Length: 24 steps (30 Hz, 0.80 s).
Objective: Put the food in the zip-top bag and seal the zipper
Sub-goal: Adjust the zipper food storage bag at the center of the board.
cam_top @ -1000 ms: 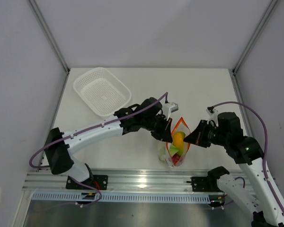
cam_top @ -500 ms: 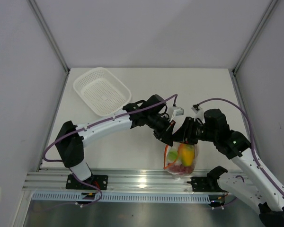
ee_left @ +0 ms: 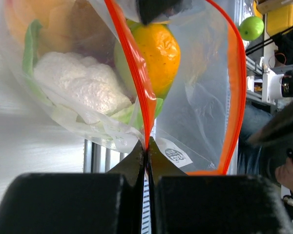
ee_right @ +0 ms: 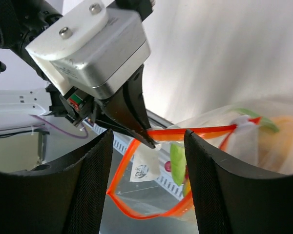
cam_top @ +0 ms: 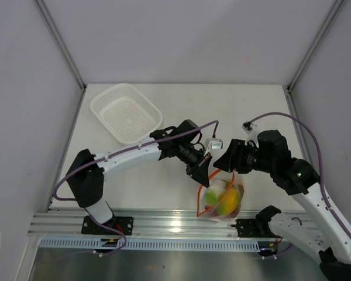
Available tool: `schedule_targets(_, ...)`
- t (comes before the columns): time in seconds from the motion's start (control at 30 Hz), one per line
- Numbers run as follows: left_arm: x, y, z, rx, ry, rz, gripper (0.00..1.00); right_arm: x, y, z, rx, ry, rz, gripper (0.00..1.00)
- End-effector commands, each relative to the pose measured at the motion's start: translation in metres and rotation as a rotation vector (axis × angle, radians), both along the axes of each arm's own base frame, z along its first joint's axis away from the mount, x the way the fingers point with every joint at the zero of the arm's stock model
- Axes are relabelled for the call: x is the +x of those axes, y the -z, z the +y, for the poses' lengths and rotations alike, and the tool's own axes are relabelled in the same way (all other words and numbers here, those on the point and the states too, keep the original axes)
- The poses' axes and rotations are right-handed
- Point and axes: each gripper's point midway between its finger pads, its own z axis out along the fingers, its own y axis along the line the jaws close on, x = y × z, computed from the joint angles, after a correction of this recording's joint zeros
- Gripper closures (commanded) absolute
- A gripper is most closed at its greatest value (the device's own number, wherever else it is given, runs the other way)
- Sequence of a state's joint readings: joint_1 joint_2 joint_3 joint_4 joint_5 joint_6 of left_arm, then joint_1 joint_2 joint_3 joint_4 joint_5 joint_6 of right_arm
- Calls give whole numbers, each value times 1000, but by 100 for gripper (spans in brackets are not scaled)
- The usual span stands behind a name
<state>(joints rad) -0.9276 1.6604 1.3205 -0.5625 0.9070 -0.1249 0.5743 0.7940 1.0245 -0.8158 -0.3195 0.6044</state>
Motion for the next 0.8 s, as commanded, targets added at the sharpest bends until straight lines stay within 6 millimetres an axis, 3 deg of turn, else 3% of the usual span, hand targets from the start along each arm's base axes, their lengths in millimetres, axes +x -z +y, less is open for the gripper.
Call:
schedule_targets(0.0, -6, -27, 1, -124, 83, -31, 100, 12, -16, -21, -76, 68, -103, 38)
schedule_targets(0.1, -3, -30, 1, -137, 79, -31, 100, 20, -14, -37, -123, 134, -101, 39)
schedule_targets(0.27, 0, -33, -1, -134, 61, -29, 99, 18, -18, -44, -114, 156, -103, 39)
schedule_targets(0.77, 12, -61, -8, -154, -52, -77, 99, 34, 15, -56, -216, 300, 92, 41)
